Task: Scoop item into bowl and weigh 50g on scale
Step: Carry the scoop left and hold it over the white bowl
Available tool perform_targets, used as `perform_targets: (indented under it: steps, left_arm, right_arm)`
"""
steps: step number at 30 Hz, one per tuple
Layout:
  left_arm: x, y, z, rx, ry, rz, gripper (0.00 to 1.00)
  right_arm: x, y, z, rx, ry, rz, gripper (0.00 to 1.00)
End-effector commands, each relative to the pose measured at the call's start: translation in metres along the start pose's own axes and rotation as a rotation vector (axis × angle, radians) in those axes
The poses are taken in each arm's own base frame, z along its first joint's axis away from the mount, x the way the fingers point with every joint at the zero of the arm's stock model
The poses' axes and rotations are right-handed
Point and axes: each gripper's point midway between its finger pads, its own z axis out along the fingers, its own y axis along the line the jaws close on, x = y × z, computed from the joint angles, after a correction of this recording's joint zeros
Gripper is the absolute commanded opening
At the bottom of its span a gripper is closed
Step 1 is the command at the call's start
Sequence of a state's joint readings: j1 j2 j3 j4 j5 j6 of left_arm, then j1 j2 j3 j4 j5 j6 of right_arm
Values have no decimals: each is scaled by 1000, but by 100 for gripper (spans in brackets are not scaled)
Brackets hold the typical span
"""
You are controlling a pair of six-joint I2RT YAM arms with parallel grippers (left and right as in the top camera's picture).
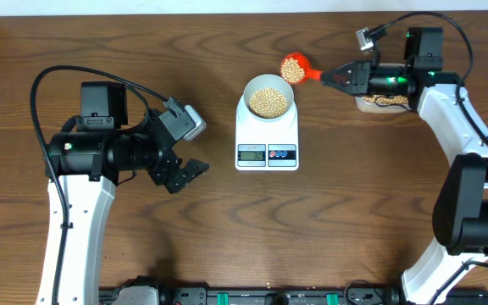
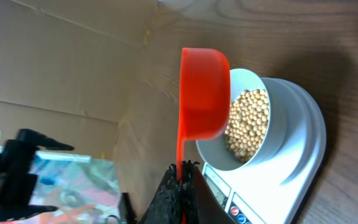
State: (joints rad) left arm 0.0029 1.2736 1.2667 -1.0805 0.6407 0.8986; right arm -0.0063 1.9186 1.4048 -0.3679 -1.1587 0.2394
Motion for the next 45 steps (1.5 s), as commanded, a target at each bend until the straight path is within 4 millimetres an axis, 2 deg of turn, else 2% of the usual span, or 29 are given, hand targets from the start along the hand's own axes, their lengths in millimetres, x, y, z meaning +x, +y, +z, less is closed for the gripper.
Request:
perform_targets:
  steps: [1, 3, 9, 16, 28, 45]
  left_arm:
    - [-3, 3, -3, -12, -2, 20, 98]
    - [-3, 3, -3, -12, -2, 20, 98]
    - [-3, 3, -3, -12, -2, 20, 98]
    - [-3, 3, -3, -12, -2, 20, 97]
    - [-3, 3, -3, -12, -2, 20, 98]
    - [-3, 3, -3, -12, -2, 20, 98]
  right_arm:
    - [4, -5, 12, 46, 15, -148, 1]
    - [6, -3, 18, 48, 28, -246, 1]
    - [11, 2, 27, 35, 48, -371, 1]
    - [11, 2, 27, 38, 49, -378, 1]
    - [10, -1, 27, 53, 51, -505, 1]
    - [10, -2, 27, 60, 51, -505, 1]
